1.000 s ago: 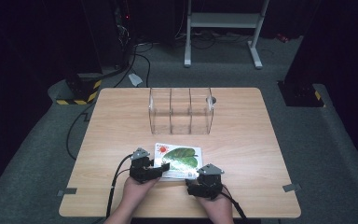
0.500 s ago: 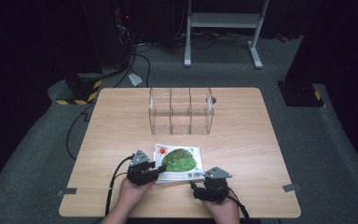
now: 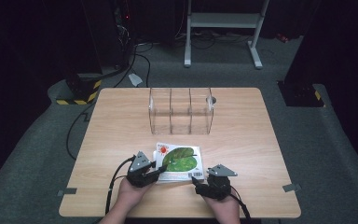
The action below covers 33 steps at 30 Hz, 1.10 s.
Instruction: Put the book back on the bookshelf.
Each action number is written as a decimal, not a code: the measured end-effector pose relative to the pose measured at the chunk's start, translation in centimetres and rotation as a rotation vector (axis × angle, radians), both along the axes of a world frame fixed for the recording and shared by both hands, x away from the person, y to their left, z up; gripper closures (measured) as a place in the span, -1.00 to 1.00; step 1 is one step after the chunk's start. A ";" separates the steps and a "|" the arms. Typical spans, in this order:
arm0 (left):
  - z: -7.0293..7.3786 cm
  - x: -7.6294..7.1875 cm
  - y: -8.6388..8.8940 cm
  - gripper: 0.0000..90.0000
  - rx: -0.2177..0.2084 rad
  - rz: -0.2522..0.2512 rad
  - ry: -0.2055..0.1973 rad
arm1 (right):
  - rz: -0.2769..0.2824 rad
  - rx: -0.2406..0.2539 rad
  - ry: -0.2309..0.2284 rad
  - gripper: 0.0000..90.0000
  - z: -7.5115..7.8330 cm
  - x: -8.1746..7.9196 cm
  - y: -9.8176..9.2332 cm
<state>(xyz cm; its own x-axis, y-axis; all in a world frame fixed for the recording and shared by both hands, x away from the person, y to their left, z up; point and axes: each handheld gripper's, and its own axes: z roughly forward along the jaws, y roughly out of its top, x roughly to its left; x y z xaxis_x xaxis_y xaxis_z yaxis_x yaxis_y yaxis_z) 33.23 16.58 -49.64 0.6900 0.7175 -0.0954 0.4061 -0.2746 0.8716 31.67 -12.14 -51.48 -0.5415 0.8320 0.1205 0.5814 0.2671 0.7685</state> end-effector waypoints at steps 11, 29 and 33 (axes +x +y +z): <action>0.9 -1.4 -0.3 0.58 0.013 -0.026 -0.066 | 0.012 0.071 0.008 -0.50 0.5 0.2 -0.3; 0.8 -1.7 -0.2 0.62 0.016 -0.065 -0.107 | 0.016 0.128 0.101 -0.66 -0.1 3.6 0.2; 0.8 -1.7 -0.2 0.63 0.017 -0.067 -0.111 | 0.025 0.152 0.113 -0.69 -0.4 3.9 0.1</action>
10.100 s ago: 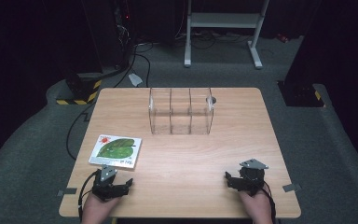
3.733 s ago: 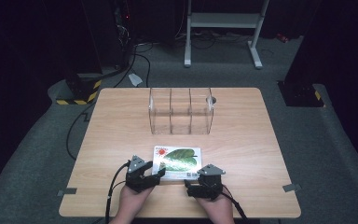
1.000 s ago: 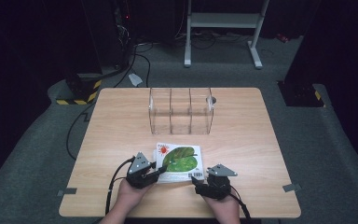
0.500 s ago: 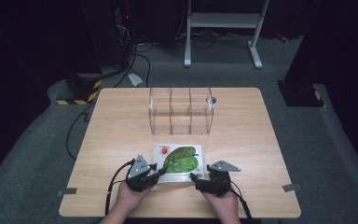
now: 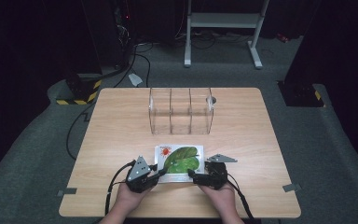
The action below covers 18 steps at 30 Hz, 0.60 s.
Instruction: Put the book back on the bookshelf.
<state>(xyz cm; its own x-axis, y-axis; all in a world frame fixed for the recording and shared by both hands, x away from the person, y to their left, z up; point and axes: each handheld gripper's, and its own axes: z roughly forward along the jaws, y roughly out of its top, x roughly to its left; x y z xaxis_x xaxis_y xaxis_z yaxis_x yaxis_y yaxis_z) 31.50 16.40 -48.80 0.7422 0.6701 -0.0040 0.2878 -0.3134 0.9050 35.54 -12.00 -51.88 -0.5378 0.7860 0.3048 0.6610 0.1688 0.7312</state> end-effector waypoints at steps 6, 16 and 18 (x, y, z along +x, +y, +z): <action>0.0 -0.1 0.0 0.63 0.005 0.002 -0.007 | 0.020 0.021 0.023 -0.70 -0.1 -0.1 0.3; -0.3 0.1 0.0 0.63 0.001 0.012 0.012 | -0.001 0.019 0.004 -0.54 -0.1 -0.5 0.2; -0.3 0.1 0.0 0.64 0.002 0.014 0.013 | -0.009 0.011 -0.005 -0.50 -0.1 -0.6 0.1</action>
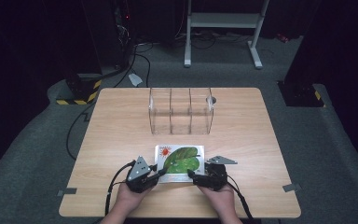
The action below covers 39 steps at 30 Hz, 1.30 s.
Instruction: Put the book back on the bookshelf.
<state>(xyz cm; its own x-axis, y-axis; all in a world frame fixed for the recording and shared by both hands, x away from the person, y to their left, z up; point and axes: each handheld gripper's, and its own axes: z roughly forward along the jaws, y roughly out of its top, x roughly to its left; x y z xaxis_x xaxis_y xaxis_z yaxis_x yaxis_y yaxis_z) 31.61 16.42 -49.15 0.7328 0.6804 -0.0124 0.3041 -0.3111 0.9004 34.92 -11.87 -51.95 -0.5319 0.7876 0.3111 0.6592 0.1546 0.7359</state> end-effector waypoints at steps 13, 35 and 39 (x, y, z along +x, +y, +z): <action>-0.2 0.0 -0.2 0.69 -0.030 -0.002 0.004 | -0.038 -0.020 -0.061 -0.31 0.7 -1.0 -0.7; -1.4 0.1 -0.6 0.76 0.036 0.015 0.017 | -0.095 -0.036 -0.210 -0.14 1.8 -2.3 -1.8; -1.7 0.1 -0.6 0.74 0.057 0.010 0.033 | -0.092 -0.048 -0.230 -0.13 1.8 -2.5 -1.8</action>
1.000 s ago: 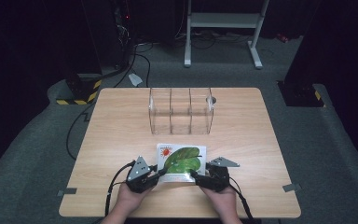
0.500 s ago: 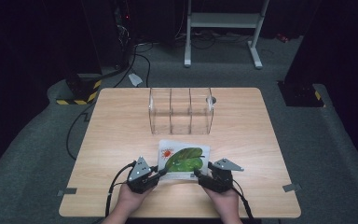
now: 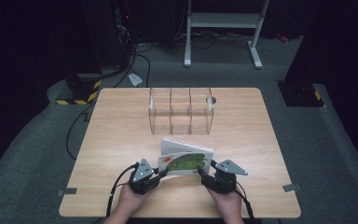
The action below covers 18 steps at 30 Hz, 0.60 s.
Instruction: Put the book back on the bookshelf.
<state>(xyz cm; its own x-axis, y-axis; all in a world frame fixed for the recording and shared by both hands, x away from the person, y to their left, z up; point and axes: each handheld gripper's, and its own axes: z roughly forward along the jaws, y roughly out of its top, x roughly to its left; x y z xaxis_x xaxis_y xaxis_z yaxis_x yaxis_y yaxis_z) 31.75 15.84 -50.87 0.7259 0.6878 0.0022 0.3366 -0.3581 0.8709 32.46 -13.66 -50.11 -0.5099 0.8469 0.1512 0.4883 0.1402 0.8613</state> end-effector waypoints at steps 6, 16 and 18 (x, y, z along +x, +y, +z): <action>-0.7 0.1 0.0 0.70 0.024 0.000 0.040 | 0.009 0.022 -0.029 -0.13 0.4 -0.4 -0.2; -0.9 0.2 0.4 0.61 0.030 0.034 0.062 | 0.064 0.014 -0.047 -0.12 0.9 -0.9 0.0; -0.9 0.2 0.5 0.57 0.037 0.037 0.060 | 0.064 0.007 -0.052 -0.14 0.9 -1.0 0.1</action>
